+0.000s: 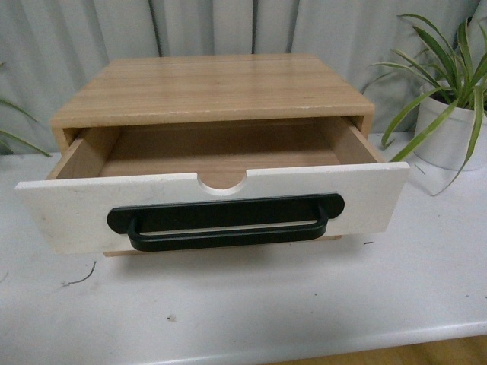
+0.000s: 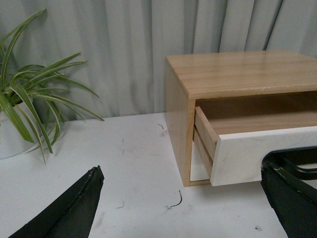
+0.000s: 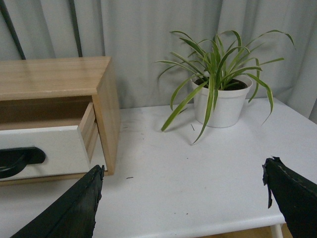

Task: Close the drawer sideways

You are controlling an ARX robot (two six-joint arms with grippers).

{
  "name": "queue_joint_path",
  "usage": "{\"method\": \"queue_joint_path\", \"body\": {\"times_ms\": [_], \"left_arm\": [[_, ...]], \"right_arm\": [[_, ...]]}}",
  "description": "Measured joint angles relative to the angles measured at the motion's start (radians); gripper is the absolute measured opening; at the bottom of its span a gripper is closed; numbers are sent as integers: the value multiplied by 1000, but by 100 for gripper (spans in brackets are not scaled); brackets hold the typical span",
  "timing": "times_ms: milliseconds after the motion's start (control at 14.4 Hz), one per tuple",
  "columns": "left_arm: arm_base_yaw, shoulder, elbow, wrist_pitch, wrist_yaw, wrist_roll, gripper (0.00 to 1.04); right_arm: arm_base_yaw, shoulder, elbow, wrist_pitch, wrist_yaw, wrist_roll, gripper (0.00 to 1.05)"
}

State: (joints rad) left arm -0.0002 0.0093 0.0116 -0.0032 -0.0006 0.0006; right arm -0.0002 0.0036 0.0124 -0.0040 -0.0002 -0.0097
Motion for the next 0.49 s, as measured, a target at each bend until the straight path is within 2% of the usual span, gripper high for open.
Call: {"method": "queue_joint_path", "body": {"times_ms": [347, 416, 485], "left_arm": [[0, 0, 0, 0, 0, 0, 98], [-10, 4, 1, -4, -13, -23, 98], [-36, 41, 2, 23, -13, -82, 98]], "right_arm": [[0, 0, 0, 0, 0, 0, 98], [27, 21, 21, -84, 65, 49, 98], [82, 116, 51, -112, 149, 166, 98]]}}
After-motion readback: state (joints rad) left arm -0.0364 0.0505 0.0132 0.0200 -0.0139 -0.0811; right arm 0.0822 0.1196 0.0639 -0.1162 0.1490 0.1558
